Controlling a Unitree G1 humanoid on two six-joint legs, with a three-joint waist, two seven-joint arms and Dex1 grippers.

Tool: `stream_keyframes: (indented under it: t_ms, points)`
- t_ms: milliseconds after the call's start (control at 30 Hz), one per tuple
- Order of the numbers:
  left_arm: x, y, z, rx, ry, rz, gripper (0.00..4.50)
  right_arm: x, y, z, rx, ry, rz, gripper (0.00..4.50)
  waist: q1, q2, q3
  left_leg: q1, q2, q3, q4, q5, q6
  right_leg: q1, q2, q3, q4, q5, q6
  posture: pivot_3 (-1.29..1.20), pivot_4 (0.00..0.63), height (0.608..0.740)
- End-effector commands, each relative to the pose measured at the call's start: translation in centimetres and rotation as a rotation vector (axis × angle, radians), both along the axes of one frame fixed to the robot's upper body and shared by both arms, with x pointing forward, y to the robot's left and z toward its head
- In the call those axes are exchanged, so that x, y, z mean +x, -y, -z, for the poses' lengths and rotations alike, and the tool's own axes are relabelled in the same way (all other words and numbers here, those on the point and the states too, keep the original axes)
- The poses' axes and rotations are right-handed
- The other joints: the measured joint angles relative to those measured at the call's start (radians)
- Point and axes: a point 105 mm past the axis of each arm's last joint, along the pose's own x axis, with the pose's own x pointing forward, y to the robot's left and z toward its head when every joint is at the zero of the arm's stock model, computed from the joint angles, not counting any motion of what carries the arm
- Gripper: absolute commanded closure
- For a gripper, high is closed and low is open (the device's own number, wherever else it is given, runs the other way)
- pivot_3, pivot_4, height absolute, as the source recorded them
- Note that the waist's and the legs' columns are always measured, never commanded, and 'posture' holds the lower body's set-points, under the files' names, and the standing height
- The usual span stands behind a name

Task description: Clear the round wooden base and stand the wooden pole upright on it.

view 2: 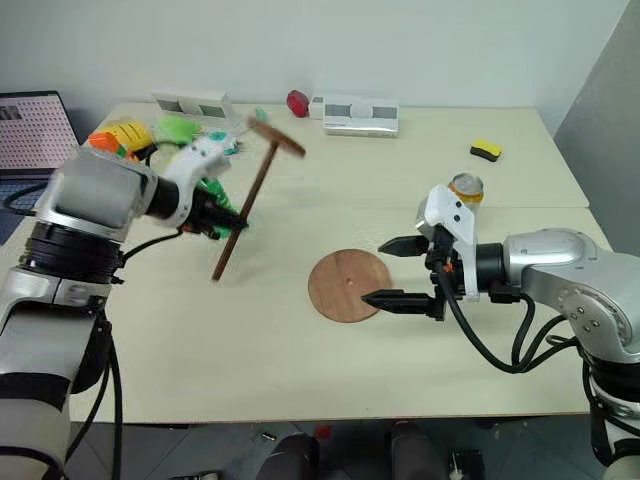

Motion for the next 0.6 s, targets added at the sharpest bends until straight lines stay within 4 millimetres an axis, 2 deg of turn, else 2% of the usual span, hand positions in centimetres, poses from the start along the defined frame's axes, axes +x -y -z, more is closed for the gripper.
stream_keyframes:
  t_ms: [33, 167, 233, 300, 400, 600]
  points:
    - [-0.4, 4.4, -6.1, -0.286, 0.493, 0.177, 4.26, -0.3, -0.1, -0.7, 0.024, 0.08, -0.019, 0.0, 0.004, 0.001, -0.001, 0.001, 0.0, 0.001, 0.0, 0.0, 0.0, 0.001, -0.001, 0.001, -0.001, 0.0, 0.0, 0.0, 0.15, 0.74]
    - [-2.4, 7.9, -5.8, -0.447, 0.531, 0.348, 4.26, -0.2, 0.2, -0.1, 0.009, 0.094, -0.006, 0.0, 0.021, 0.0, -0.001, -0.001, 0.0, 0.002, 0.002, 0.0, 0.0, 0.0, -0.003, 0.001, -0.001, 0.0, 0.0, 0.0, 0.15, 0.74]
    - [-2.8, 9.0, -6.2, -0.556, 0.546, 0.356, 4.26, -0.2, 0.4, 0.2, 0.01, 0.094, -0.002, 0.0, 0.022, 0.0, -0.001, 0.0, -0.002, 0.004, 0.001, 0.0, 0.0, 0.001, -0.003, 0.002, 0.0, 0.0, 0.001, 0.0, 0.15, 0.74]
    - [-3.0, 9.5, -6.1, -0.593, 0.558, 0.375, 4.26, -0.2, 0.5, 0.5, 0.002, 0.096, 0.006, 0.0, 0.023, 0.0, -0.001, 0.0, -0.002, 0.003, 0.001, 0.0, 0.0, 0.0, -0.002, 0.002, 0.0, 0.0, 0.0, 0.0, 0.15, 0.74]
    - [-4.6, 11.4, -4.0, -0.619, 0.577, 0.504, 4.26, -0.1, 0.9, 1.5, -0.023, 0.093, 0.041, 0.0, 0.021, 0.0, -0.002, 0.002, -0.001, 0.004, 0.001, 0.0, 0.0, 0.002, -0.002, 0.003, 0.0, 0.0, 0.0, 0.0, 0.15, 0.74]
    - [-6.9, 12.5, -0.5, -0.614, 0.522, 0.639, 4.26, -0.4, 1.6, 2.8, -0.054, 0.073, 0.066, 0.0, 0.023, 0.0, -0.002, 0.002, -0.001, 0.004, 0.0, 0.0, 0.0, 0.002, -0.001, 0.003, 0.0, 0.0, 0.0, 0.0, 0.15, 0.74]
